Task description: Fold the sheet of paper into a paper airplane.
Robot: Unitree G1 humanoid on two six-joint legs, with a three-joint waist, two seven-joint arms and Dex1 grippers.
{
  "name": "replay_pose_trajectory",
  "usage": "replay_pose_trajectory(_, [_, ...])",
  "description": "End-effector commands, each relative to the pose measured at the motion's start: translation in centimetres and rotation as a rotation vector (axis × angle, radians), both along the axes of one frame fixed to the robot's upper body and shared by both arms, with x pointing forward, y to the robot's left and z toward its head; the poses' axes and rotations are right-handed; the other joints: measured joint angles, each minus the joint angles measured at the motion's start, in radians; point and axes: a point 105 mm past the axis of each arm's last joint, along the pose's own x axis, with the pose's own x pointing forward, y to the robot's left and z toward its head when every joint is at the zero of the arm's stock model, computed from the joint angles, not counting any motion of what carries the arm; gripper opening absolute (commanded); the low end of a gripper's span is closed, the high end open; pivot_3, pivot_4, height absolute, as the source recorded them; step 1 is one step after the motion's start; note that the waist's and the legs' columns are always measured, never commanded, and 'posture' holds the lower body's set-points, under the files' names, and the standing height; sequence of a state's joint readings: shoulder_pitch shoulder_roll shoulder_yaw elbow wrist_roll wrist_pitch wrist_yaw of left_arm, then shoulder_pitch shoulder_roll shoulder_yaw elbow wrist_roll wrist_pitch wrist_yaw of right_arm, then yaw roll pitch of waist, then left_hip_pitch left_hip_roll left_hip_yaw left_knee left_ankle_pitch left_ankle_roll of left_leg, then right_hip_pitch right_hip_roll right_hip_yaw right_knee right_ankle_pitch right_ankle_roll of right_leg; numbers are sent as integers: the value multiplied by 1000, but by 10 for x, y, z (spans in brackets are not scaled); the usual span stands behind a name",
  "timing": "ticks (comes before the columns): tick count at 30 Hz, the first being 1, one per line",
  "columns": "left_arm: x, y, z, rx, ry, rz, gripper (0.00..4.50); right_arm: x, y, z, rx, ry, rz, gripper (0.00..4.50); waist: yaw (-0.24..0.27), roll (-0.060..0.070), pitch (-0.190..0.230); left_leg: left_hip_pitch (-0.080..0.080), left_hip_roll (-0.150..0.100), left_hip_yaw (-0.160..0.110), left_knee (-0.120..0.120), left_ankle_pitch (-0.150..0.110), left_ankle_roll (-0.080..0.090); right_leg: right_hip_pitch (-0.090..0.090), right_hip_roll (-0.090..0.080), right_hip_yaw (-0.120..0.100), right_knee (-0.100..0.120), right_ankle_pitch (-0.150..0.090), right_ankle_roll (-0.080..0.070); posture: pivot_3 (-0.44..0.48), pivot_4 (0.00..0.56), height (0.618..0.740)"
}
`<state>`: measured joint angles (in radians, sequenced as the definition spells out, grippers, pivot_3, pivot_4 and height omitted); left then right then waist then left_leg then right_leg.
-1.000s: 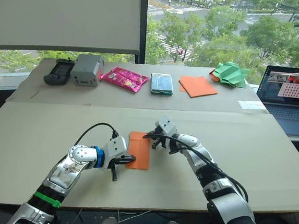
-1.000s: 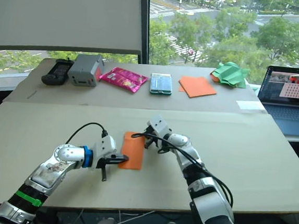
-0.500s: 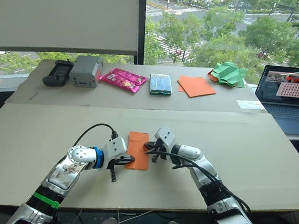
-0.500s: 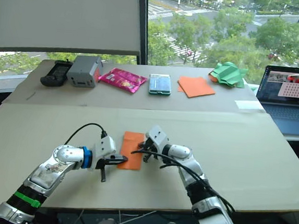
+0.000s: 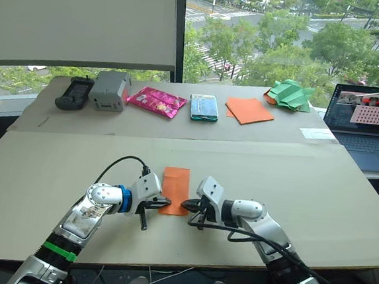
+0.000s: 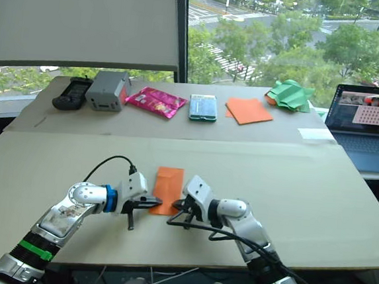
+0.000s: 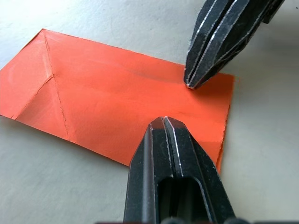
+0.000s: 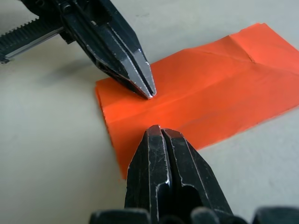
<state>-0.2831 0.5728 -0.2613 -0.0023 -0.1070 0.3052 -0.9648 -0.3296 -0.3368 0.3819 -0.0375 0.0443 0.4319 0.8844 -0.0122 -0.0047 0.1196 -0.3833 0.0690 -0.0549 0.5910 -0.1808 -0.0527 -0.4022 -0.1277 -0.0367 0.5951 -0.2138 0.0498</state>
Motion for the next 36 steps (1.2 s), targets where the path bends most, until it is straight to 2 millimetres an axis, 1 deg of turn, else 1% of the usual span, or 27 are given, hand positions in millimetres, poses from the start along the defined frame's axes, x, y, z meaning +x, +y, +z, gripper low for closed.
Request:
replay_pose_trajectory(1, [-3,9,-17,57,56,21,0,-22,-4,-24,-73,115,46,52,0,0,0,0,0,0,0,0,0,0,0,0,0,0,0,0,150,706])
replay_pose_trajectory(8, [-4,9,-17,59,57,18,0,-22,-2,-23,-72,113,37,52,0,-1,0,0,0,0,0,0,-1,0,0,0,0,0,0,0,150,706])
replay_pose_trajectory(10, [-3,9,-17,58,55,18,0,-16,-2,-18,-58,92,14,52,0,-1,0,0,0,0,0,0,-1,0,0,0,0,0,0,0,150,706])
replay_pose_trajectory(12, [-3,10,-14,56,46,21,0,-10,0,-4,-5,57,-3,52,0,-1,0,0,0,0,0,-1,-1,0,0,0,0,0,0,0,150,706])
replay_pose_trajectory(13, [-1,10,-10,46,36,25,0,-7,1,7,39,37,-11,52,0,-1,0,0,0,0,0,-1,-1,-1,0,0,0,0,0,0,150,706])
replay_pose_trajectory(16, [4,11,10,-10,-2,54,0,-6,3,39,154,-32,0,52,0,-2,4,-2,0,0,0,0,-1,-2,0,0,0,0,0,0,150,706])
replay_pose_trajectory(18, [5,14,25,-49,-24,70,0,-7,2,53,194,-59,-3,52,0,-3,6,-5,0,0,0,0,0,-2,0,0,0,0,0,0,150,706])
replay_pose_trajectory(20, [3,18,43,-116,-32,89,0,-7,-1,67,230,-81,-17,52,-1,-4,7,-6,0,0,0,3,5,-2,0,0,0,0,0,0,150,706])
replay_pose_trajectory(21, [2,22,49,-134,-33,97,0,-7,-3,72,237,-91,-24,52,0,-5,8,-6,0,0,-1,4,6,-2,0,0,0,0,0,0,150,706])
replay_pose_trajectory(23, [1,30,54,-141,-31,117,0,-7,-7,76,229,-105,-41,52,0,-6,8,-6,0,0,-1,4,6,-3,0,0,0,0,0,0,150,706])
replay_pose_trajectory(25, [1,36,51,-125,-23,137,0,-6,-11,75,212,-113,-59,52,1,-6,8,-5,0,0,-1,1,1,-4,0,0,-1,0,0,0,150,706])
replay_pose_trajectory(27, [2,40,44,-100,-15,148,0,-5,-14,75,209,-112,-74,52,3,-5,9,-5,0,0,0,0,-1,-4,0,0,-2,0,0,0,150,706])
replay_pose_trajectory(29, [5,36,39,-107,-9,150,0,-4,-16,75,211,-114,-90,52,4,-6,11,-5,0,0,0,0,-1,-4,0,0,-3,0,0,0,150,706])
replay_pose_trajectory(33, [11,20,35,-126,-13,119,0,0,-21,79,224,-122,-131,52,14,-8,13,-6,0,0,0,-1,-1,-5,0,0,-3,0,0,0,150,706])
replay_pose_trajectory(35, [16,3,40,-161,-25,84,0,0,-25,84,243,-130,-147,52,22,-9,14,-6,0,0,0,-1,-1,-5,0,-1,-3,0,0,0,150,706])
replay_pose_trajectory(36, [19,-6,46,-198,-30,69,0,0,-26,88,255,-136,-153,52,26,-9,14,-7,0,0,0,0,-1,-4,0,-1,-2,0,0,0,150,706])
